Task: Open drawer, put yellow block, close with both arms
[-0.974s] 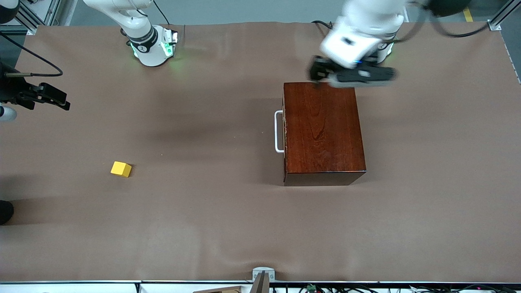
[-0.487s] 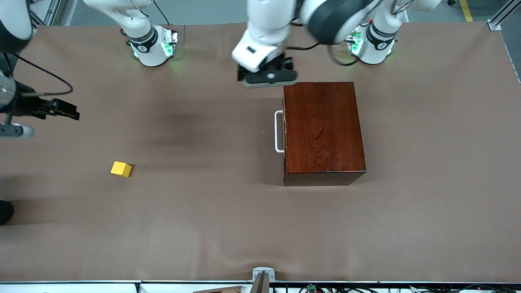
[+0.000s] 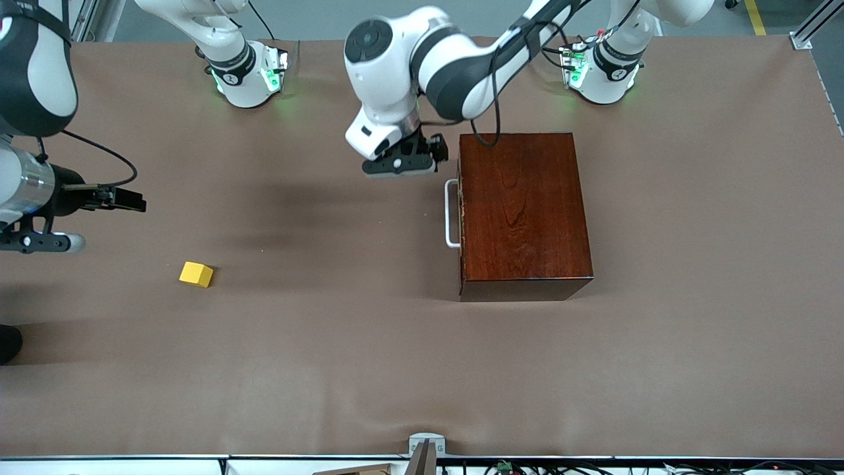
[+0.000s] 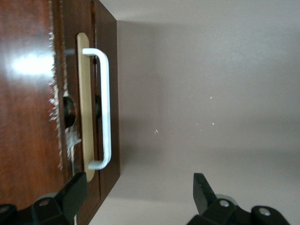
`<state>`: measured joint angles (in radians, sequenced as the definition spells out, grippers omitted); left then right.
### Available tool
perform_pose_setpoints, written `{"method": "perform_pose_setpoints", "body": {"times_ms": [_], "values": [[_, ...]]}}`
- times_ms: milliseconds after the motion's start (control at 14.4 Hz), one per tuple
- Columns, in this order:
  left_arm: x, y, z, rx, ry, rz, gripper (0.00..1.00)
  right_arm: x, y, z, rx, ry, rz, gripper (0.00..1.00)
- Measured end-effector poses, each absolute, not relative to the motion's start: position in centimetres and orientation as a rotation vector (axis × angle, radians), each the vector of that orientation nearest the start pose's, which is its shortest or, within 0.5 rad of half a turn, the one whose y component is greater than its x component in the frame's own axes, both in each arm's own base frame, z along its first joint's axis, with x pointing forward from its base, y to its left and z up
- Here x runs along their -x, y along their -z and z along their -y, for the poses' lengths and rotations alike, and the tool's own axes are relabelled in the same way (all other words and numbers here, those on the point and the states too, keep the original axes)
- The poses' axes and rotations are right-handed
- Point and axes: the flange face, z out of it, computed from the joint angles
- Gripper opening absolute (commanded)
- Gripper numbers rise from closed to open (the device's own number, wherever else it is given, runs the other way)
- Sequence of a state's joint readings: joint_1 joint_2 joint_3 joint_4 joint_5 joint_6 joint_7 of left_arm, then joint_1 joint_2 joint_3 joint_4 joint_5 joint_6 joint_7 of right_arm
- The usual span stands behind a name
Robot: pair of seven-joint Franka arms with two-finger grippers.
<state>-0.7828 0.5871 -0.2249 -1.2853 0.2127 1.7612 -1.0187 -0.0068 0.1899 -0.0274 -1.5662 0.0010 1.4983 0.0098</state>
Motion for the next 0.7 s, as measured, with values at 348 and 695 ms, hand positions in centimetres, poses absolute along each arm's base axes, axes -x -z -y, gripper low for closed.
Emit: {"method": "perform_pose_setpoints", "body": {"times_ms": [348,695], "values": [[-46.3,-36.8,54.9,2.972,0.021,-0.084,1.0,-60.8,-47.0,2.7,3.122,-0.374,-0.124,1.0],[-46.5,-33.8,54.8,2.941,-0.023,-0.095,1.0,-61.0,-43.4,2.8,3.13,-0.313,-0.22,1.0]]}}
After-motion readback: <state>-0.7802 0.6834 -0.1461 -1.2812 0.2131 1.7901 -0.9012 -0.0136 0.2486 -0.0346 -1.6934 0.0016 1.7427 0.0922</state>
